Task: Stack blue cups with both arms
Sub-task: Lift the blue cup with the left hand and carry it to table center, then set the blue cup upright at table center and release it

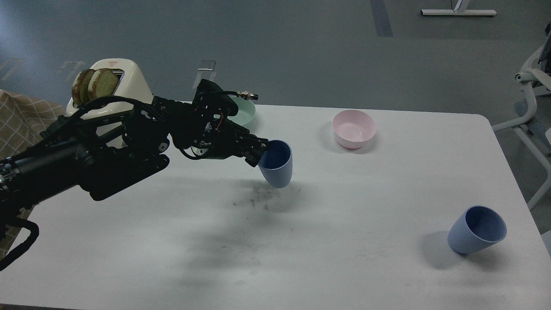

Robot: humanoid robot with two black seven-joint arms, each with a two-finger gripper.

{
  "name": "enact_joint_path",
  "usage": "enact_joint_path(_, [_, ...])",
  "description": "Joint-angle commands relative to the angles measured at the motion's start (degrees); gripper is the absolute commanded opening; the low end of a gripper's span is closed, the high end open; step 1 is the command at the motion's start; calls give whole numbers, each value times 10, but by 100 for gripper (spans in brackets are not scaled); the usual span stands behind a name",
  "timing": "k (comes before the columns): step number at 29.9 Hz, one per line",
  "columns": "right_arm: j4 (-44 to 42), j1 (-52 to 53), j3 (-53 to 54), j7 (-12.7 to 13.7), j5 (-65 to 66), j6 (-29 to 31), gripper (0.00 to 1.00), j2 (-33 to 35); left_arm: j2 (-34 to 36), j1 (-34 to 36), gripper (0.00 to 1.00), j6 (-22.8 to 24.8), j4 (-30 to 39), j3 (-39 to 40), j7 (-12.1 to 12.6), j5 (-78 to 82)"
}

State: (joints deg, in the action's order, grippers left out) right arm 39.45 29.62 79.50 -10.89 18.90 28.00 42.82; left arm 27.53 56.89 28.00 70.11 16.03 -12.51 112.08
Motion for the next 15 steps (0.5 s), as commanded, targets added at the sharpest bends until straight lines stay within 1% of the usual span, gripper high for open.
enact_joint_path(1, [-1,-1,2,0,0,0,100,1,-26,1,0,0,-37,-9,2,31])
enact_joint_path(4, [-1,-3,2,0,0,0,100,1,-34,1,0,0,-60,-9,1,34])
enact_joint_path(7, [0,-5,2,0,0,0,100,0,-34,1,0,0,-60,-9,1,33])
enact_joint_path(9, [-1,-5,2,0,0,0,100,0,-35,0,2,0,-60,-9,1,32])
enact_joint_path(10, [-1,-5,2,0,0,0,100,0,-36,-1,7,0,-60,-9,1,31])
enact_joint_path(11, [0,-5,2,0,0,0,100,0,-39,-1,18,0,-60,-9,2,31])
enact_joint_path(14, [0,-5,2,0,0,0,100,0,-44,-1,41,0,-60,-7,3,29])
enact_joint_path(15, [0,-5,2,0,0,0,100,0,-45,-1,57,0,-59,-6,2,29])
